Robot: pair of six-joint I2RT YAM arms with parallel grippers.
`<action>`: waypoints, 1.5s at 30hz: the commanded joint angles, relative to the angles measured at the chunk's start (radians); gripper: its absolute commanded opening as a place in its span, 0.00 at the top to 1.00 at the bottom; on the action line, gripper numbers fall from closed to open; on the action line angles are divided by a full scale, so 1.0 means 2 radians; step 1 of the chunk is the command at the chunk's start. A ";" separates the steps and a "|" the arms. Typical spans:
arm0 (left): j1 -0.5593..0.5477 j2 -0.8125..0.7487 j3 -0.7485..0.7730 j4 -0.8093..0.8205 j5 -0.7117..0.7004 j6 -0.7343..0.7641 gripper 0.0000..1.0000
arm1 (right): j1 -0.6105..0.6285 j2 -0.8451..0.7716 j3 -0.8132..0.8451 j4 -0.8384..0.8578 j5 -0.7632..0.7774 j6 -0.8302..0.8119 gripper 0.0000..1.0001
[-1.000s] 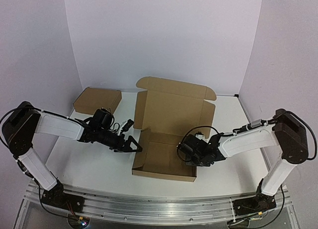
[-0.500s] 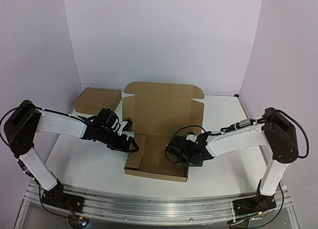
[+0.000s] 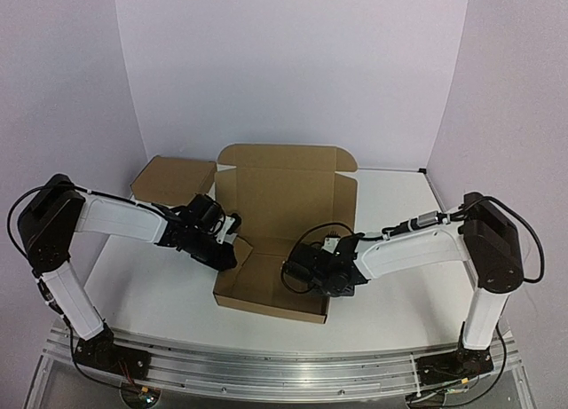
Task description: Fold the paper box
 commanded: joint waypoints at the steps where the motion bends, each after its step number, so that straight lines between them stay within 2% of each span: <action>1: -0.003 0.030 0.014 -0.040 -0.088 0.032 0.97 | 0.035 -0.010 0.020 0.018 -0.024 -0.015 1.00; 2: -0.003 0.032 0.017 -0.041 -0.097 0.034 1.00 | 0.035 -0.012 0.014 0.017 -0.025 -0.013 1.00; 6: -0.012 0.048 0.040 -0.059 -0.128 0.036 1.00 | 0.035 -0.009 0.008 0.017 -0.032 -0.017 1.00; 8: -0.016 0.058 0.056 -0.069 -0.132 0.029 0.92 | 0.035 -0.003 0.013 0.017 -0.035 -0.021 1.00; 10: -0.019 0.076 0.083 -0.083 -0.133 0.012 0.71 | 0.035 0.006 0.024 0.017 -0.043 -0.028 1.00; 12: -0.019 0.097 0.117 -0.095 -0.133 -0.013 0.62 | 0.035 0.013 0.029 0.018 -0.056 -0.031 1.00; 15: -0.019 0.117 0.153 -0.109 -0.133 -0.031 0.63 | 0.039 0.008 0.014 0.033 -0.068 -0.041 1.00; 18: -0.019 0.130 0.174 -0.124 -0.137 -0.041 0.72 | 0.040 -0.006 -0.015 0.055 -0.076 -0.043 1.00; 20: -0.019 0.131 0.180 -0.133 -0.141 -0.051 0.68 | 0.040 -0.014 -0.028 0.068 -0.079 -0.044 1.00; 22: -0.019 0.121 0.180 -0.133 -0.128 -0.055 0.57 | 0.040 -0.016 -0.036 0.071 -0.080 -0.044 1.00; 24: -0.020 0.107 0.177 -0.128 -0.113 -0.059 0.51 | 0.040 -0.016 -0.040 0.072 -0.081 -0.043 1.00; 26: -0.019 0.101 0.173 -0.121 -0.114 -0.063 0.55 | 0.040 -0.014 -0.041 0.074 -0.080 -0.042 1.00; 28: -0.019 0.107 0.171 -0.120 -0.128 -0.063 0.69 | 0.040 -0.013 -0.039 0.076 -0.080 -0.044 1.00; 31: -0.018 0.116 0.165 -0.120 -0.140 -0.055 0.81 | 0.041 -0.011 -0.036 0.079 -0.083 -0.048 1.00; 34: -0.018 0.119 0.158 -0.123 -0.151 -0.051 0.98 | 0.044 -0.013 -0.039 0.079 -0.083 -0.046 1.00; 41: -0.018 0.139 0.133 -0.130 -0.187 -0.030 1.00 | 0.048 -0.014 -0.037 0.079 -0.083 -0.047 1.00; 44: -0.019 0.124 0.137 -0.120 -0.159 -0.016 1.00 | 0.049 -0.017 -0.039 0.079 -0.086 -0.045 0.99; 45: -0.019 0.120 0.139 -0.115 -0.149 -0.012 1.00 | 0.049 -0.019 -0.041 0.079 -0.085 -0.043 0.95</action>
